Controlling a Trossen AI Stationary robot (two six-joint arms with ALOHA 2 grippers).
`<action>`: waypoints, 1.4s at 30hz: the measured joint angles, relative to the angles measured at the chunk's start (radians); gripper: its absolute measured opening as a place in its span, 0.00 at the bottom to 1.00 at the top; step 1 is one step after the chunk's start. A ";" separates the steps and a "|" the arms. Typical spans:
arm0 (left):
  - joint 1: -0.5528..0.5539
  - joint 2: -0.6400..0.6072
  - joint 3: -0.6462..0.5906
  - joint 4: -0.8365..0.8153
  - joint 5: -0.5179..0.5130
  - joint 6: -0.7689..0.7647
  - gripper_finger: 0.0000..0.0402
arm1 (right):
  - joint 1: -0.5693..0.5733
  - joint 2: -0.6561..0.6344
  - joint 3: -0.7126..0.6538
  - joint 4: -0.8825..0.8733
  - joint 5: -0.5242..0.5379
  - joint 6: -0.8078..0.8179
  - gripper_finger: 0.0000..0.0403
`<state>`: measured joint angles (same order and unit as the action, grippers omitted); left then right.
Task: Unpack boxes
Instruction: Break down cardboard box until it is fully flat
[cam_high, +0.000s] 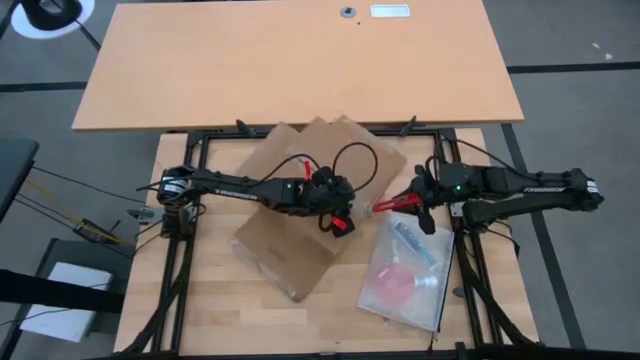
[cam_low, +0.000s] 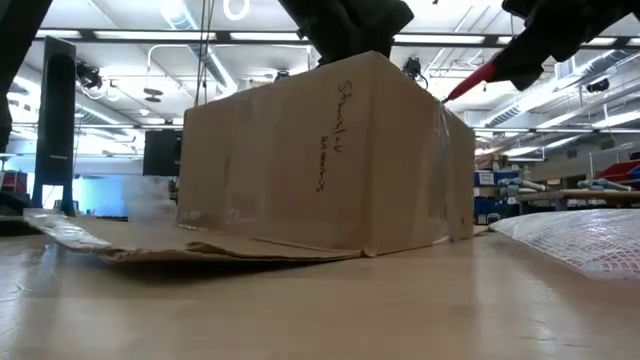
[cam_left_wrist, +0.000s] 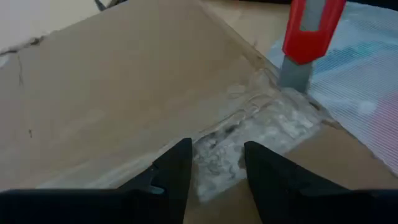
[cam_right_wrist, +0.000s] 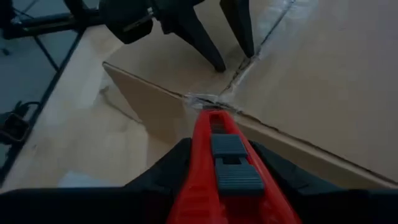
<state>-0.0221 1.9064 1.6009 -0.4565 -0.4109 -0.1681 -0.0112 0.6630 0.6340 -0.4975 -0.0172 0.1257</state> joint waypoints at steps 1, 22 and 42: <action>0.002 0.000 0.000 -0.001 0.003 0.000 0.39 | 0.002 0.002 0.001 0.001 0.013 0.009 0.33; -0.141 -0.055 0.265 -0.594 0.170 0.029 0.39 | -0.003 0.015 0.001 0.027 0.348 -0.015 0.33; -0.188 -0.053 0.021 -0.215 0.005 0.404 0.39 | -0.009 0.050 0.003 0.056 0.343 -0.024 0.33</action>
<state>-0.2099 1.8530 1.6222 -0.6710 -0.4062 0.2360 -0.0200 0.7128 0.6369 -0.4412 0.3260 0.1013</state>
